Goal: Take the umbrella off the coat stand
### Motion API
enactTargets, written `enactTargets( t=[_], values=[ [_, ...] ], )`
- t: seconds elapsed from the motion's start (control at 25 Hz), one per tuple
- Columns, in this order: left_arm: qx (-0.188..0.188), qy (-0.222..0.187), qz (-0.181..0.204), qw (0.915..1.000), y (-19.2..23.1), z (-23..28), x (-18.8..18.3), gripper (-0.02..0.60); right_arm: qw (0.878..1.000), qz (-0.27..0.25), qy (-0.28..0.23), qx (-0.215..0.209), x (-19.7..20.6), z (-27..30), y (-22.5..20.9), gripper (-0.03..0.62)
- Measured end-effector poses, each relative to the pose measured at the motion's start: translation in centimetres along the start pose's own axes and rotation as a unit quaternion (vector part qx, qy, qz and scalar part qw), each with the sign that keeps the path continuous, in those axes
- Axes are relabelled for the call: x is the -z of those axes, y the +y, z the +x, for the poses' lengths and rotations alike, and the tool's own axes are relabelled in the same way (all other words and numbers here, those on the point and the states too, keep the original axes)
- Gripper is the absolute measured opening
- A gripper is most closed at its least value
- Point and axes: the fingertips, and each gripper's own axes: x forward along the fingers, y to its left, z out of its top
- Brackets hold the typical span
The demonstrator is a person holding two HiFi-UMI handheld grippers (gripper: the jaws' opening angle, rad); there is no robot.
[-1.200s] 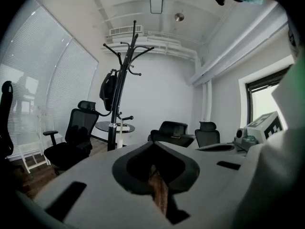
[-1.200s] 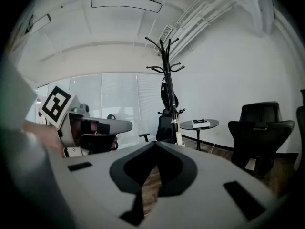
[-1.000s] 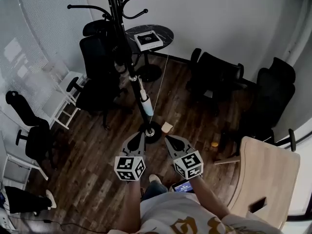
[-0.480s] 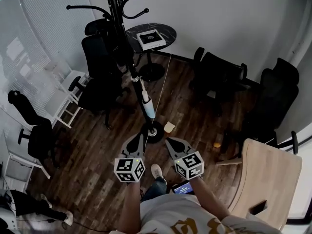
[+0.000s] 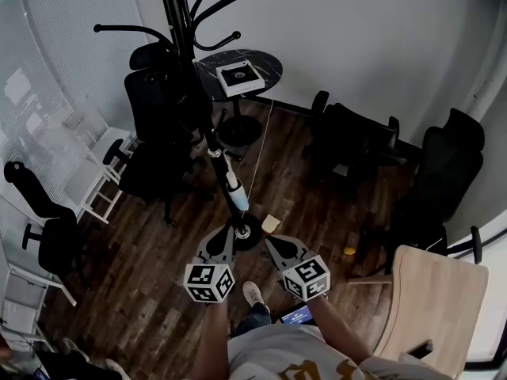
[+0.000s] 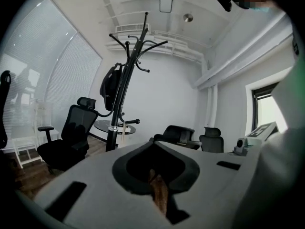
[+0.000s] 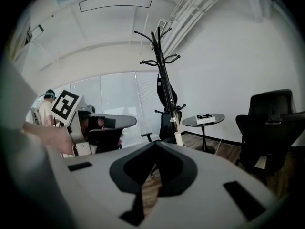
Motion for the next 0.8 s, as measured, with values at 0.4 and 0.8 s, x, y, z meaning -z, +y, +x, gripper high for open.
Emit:
enactTargets(
  t=[0.4, 0.8],
  values=[
    [0.005, 0.003, -0.012, 0.9999, 4.8, 6.1, -1.3, 0.02, 1.0, -0.001, 0.005, 0.024, -1.4, 6.1, -4.6, 0.012],
    [0.031, 0.004, -0.017, 0.9994, 9.0, 11.7, -3.0, 0.02, 0.999, -0.003, 0.006, 0.039, -3.4, 12.3, -7.2, 0.012]
  ],
)
